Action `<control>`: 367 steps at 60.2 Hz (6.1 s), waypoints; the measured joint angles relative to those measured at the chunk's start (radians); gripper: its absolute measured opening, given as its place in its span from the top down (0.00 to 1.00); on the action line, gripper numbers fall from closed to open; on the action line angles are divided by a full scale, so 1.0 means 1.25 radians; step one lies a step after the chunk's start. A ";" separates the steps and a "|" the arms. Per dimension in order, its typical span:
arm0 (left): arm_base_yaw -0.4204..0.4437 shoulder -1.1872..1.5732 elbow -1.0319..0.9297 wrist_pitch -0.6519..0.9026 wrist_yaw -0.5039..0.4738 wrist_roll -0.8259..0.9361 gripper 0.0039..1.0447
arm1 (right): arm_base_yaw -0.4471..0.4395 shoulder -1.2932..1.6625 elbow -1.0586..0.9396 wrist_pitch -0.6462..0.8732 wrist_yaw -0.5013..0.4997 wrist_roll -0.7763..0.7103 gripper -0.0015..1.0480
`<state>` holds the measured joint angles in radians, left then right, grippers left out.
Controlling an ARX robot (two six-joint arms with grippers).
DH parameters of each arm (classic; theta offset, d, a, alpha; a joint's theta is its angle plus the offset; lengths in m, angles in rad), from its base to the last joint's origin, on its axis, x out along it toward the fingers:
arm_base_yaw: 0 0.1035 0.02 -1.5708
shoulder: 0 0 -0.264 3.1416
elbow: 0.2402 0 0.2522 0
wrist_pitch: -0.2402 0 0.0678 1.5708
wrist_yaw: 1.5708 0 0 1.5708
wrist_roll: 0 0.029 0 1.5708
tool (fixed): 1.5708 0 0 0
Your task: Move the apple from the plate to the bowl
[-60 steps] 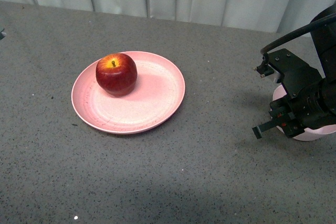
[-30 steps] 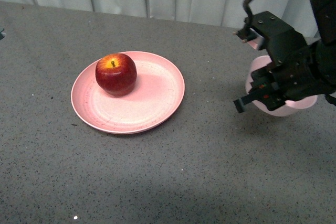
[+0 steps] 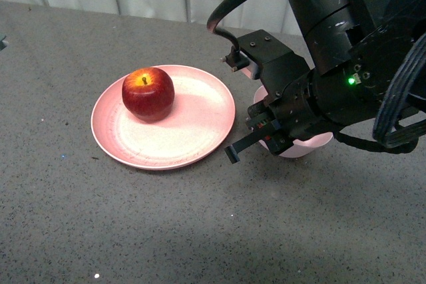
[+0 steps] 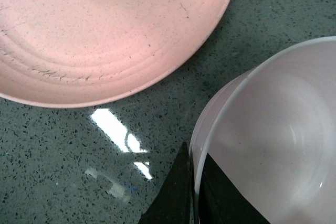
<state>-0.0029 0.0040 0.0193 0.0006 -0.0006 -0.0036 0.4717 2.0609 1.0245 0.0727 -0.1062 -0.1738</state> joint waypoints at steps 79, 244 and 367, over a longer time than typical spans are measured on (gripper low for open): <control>0.000 -0.001 0.000 0.000 0.001 0.000 0.06 | -0.204 -0.309 -0.567 0.953 0.253 0.187 0.28; 0.000 -0.001 0.000 0.000 0.000 0.000 0.06 | -0.375 -1.646 -0.815 -0.057 0.084 0.139 0.34; -0.189 1.655 0.808 0.270 0.020 -0.046 0.06 | -0.376 -1.646 -0.815 -0.057 0.084 0.139 0.09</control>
<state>-0.2386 2.0727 1.0294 0.3378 0.0246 -0.0608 0.0017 0.0036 0.0063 0.0013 -0.0013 -0.0002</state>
